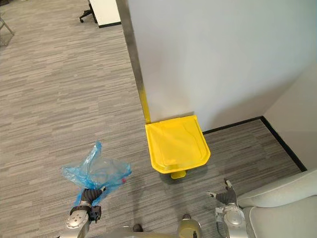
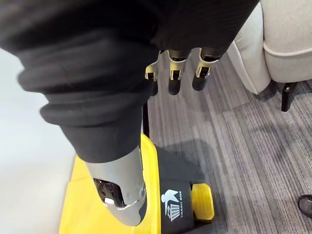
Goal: Gather rubbish on tea table into small bin, then transfer packed bag to large trash can.
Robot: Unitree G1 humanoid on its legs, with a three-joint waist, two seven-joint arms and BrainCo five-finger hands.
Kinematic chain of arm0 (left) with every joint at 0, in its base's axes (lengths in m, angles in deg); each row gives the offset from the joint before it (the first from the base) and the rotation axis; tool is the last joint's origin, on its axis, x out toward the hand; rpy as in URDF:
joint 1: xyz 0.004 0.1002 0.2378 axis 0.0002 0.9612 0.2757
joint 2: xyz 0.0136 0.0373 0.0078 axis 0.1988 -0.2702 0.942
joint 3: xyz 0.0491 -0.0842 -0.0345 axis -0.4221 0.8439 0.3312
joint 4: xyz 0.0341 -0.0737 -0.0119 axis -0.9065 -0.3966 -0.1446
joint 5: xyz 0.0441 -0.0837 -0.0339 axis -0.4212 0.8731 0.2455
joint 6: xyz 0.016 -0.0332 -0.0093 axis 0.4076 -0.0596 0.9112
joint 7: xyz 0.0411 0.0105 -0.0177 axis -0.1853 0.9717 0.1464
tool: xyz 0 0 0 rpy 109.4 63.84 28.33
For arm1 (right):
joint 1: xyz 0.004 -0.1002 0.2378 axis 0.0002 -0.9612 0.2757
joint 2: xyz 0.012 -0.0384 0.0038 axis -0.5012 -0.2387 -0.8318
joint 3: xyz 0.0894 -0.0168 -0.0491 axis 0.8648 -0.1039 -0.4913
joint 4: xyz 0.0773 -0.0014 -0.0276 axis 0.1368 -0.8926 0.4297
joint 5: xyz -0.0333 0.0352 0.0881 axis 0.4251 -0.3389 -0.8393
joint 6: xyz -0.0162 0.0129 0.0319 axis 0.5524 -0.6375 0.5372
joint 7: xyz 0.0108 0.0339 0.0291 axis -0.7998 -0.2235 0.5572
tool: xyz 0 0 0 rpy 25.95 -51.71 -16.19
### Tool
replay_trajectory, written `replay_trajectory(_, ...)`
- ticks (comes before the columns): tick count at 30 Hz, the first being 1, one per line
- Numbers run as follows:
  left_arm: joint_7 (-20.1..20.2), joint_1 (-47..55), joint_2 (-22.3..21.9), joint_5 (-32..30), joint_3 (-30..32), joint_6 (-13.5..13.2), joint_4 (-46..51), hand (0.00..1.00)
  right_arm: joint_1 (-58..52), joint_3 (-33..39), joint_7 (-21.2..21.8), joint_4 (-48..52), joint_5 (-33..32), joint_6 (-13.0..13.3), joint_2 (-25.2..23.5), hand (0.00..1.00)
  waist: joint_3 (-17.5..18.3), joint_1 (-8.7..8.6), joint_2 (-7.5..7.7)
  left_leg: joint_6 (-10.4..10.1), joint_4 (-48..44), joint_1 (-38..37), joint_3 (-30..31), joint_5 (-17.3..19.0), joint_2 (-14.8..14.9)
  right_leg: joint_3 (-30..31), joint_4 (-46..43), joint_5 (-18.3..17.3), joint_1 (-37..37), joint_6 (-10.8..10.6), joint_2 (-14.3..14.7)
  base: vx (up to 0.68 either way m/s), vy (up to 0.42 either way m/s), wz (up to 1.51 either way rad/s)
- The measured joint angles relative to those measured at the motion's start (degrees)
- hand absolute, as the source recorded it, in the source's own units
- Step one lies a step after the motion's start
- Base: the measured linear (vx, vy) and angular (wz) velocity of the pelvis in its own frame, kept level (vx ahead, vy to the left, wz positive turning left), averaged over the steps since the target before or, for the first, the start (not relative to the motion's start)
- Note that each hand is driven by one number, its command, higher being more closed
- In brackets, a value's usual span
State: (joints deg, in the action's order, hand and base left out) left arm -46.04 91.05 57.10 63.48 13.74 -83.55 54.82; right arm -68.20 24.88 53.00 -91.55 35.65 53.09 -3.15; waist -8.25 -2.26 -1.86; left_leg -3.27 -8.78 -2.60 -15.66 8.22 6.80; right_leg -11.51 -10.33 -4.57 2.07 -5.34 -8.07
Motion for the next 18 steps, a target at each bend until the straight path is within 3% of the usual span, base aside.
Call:
replay_trajectory(7,0.31,-0.02,0.08,-0.47,-1.97,-0.01,-0.07,1.00,2.38,-0.08,-0.05,-1.21,0.00,-0.03,-1.87,0.00,0.35,0.11,0.70,0.16,-0.23,1.43,-0.84,0.11,-0.21,-0.56,0.59,1.25,1.34,-0.25,-0.31,-0.06,0.028,-0.01)
replay_trajectory(10,0.53,-0.06,0.13,-0.47,-2.06,0.01,-0.09,1.00,3.88,-0.08,-0.23,-1.24,-0.10,-0.06,-1.74,0.00,-0.21,-0.05,1.89,1.03,-2.48,2.56,-2.03,1.71,-1.63,0.62,-6.87,-2.22,5.42,-1.08,-2.66,-0.09,0.034,-0.05)
replay_trajectory(12,0.92,-0.04,0.13,-0.47,-2.30,0.01,0.23,1.00,3.19,0.85,-0.40,-1.26,-0.18,-0.30,-1.51,0.00,-0.71,-0.15,2.54,1.46,-4.37,2.69,-0.81,4.42,-1.98,-1.64,-12.17,-3.67,5.59,-2.85,-5.41,-0.09,0.031,0.32)
replay_trajectory(13,0.91,-0.47,0.26,-0.47,-2.28,-0.01,0.23,1.00,3.03,1.18,-0.85,-1.26,-0.28,-0.27,-1.37,0.00,-1.67,-0.25,2.53,2.19,-5.12,2.31,-0.03,5.00,-2.22,-2.74,-20.35,-2.94,8.91,-4.59,-7.41,-0.09,0.043,0.19)
replay_trajectory(14,0.83,-1.59,0.75,-0.47,-2.28,0.06,-0.12,1.00,3.75,1.15,-1.09,-1.81,-0.55,-0.18,-1.19,0.00,-3.69,0.18,0.99,3.00,-8.62,2.23,0.24,6.67,-0.55,-2.43,-24.50,-5.39,13.87,-4.82,-7.05,-0.07,0.036,0.05)
replay_trajectory(16,0.53,-2.85,2.10,-0.45,-2.42,0.07,-1.22,1.00,4.60,0.90,-1.08,-2.23,-0.79,-0.29,-1.38,0.00,-6.45,0.44,-0.02,3.30,-13.04,1.93,0.89,9.16,1.74,-4.35,-14.61,-3.19,15.73,-3.63,-5.98,-0.01,-0.001,0.10)
replay_trajectory(17,0.39,-3.88,3.09,-0.47,-2.51,0.07,-1.76,1.00,4.60,0.74,-1.11,-2.23,-1.63,-0.35,-1.41,0.00,-7.43,-0.12,1.20,3.53,-15.42,1.84,1.86,10.75,1.69,-6.14,-7.19,-0.38,16.48,-4.61,-7.14,0.01,-0.043,0.39)
replay_trajectory(18,0.04,-4.80,3.77,-0.47,-2.49,0.09,-1.84,1.00,4.44,0.76,-1.14,-2.23,-1.93,-0.43,-1.34,0.00,-8.41,-0.13,1.81,3.37,-17.56,2.29,2.53,12.25,1.47,-7.75,-4.67,-0.12,17.11,-5.09,-8.17,0.04,-0.105,0.66)
